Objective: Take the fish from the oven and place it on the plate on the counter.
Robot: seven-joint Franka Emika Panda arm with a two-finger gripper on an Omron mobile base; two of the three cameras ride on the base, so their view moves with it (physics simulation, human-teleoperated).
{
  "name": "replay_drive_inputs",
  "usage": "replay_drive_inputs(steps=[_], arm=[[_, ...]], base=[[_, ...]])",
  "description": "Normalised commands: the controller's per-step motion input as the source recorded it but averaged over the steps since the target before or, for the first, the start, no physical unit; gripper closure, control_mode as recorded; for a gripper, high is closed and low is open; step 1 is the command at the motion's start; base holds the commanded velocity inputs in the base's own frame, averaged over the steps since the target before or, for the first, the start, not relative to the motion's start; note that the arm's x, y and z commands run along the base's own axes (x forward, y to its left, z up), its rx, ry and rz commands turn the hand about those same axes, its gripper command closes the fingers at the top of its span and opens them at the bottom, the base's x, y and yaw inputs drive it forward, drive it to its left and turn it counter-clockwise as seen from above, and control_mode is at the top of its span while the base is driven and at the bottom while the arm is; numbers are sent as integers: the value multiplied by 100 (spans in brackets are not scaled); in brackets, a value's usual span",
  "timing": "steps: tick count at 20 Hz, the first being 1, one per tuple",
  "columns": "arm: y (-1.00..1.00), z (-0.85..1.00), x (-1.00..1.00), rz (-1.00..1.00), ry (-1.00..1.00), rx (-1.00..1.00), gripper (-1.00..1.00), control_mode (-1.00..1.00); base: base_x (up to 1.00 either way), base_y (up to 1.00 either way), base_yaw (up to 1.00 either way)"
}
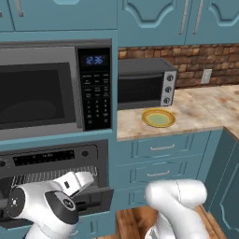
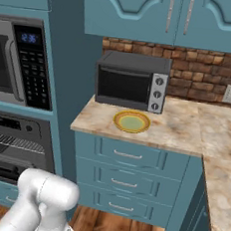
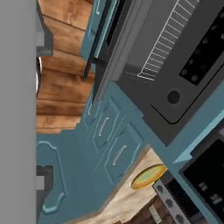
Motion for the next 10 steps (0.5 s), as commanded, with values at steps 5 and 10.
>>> replay_drive_inputs(steps=[5, 10], arm=[[-46, 24, 7, 0, 4, 31, -100, -100], [-60, 24, 31, 0, 16, 44, -100, -100]], base=[[0, 0, 0], [0, 0, 0]])
